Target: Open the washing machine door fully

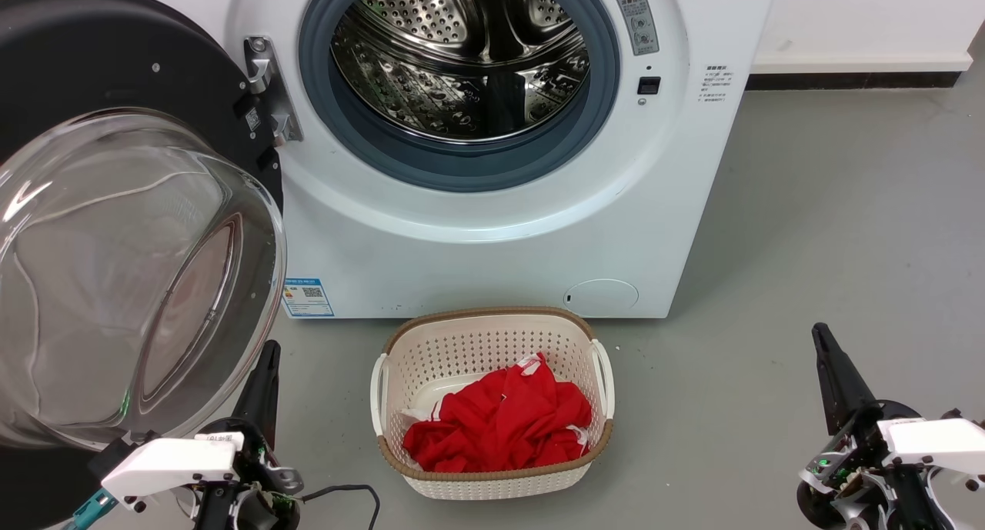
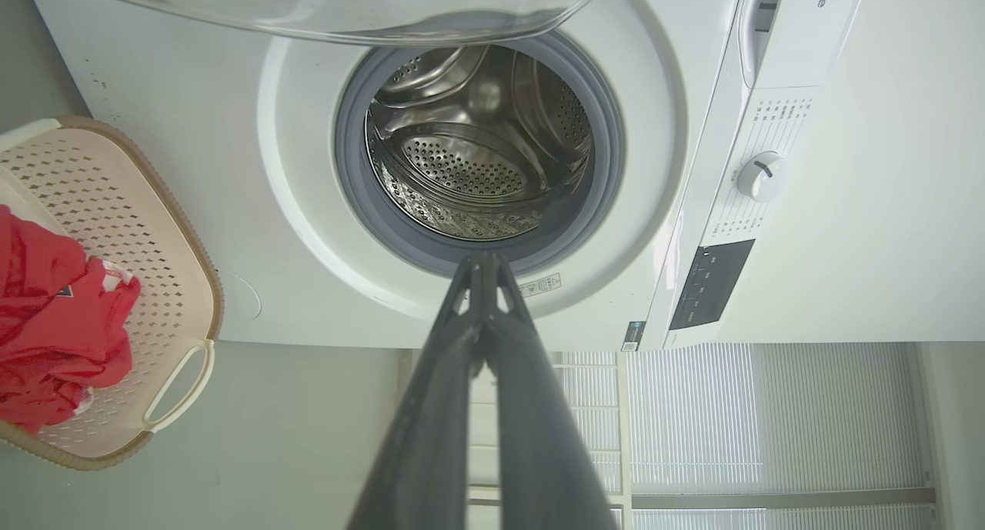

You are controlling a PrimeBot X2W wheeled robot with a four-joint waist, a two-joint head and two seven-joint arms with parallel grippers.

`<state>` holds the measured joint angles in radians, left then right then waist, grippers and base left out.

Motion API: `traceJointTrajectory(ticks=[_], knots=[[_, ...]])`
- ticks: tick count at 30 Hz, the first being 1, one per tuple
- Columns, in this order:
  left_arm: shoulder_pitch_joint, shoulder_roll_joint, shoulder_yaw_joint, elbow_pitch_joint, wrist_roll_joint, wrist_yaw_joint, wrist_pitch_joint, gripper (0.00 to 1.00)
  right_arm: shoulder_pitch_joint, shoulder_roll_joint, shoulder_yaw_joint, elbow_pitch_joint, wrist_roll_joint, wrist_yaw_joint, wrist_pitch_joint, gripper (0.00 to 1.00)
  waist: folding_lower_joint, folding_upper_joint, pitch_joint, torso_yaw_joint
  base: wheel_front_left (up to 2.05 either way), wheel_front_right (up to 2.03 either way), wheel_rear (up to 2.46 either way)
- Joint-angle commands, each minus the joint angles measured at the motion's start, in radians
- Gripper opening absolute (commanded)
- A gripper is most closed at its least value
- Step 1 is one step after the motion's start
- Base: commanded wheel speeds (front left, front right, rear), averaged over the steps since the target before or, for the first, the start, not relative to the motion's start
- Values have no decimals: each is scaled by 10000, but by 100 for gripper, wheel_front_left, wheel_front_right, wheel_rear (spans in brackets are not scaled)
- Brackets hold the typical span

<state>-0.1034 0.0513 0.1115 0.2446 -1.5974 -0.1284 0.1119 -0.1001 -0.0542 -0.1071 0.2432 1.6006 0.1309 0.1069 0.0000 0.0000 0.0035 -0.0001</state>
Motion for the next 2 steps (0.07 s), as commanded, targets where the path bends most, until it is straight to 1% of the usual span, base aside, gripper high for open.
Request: traceJointTrajectory(ticks=[1, 2], knots=[[-97, -22, 63, 24, -204, -60, 67, 0, -140, -13, -28, 26, 235, -3, 66, 0, 0, 0, -4, 1, 0, 0, 0], [-91, -21, 58, 23, -167, -48, 56, 0, -130, -11, -26, 24, 192, -3, 49, 0, 0, 0, -4, 1, 0, 0, 0]])
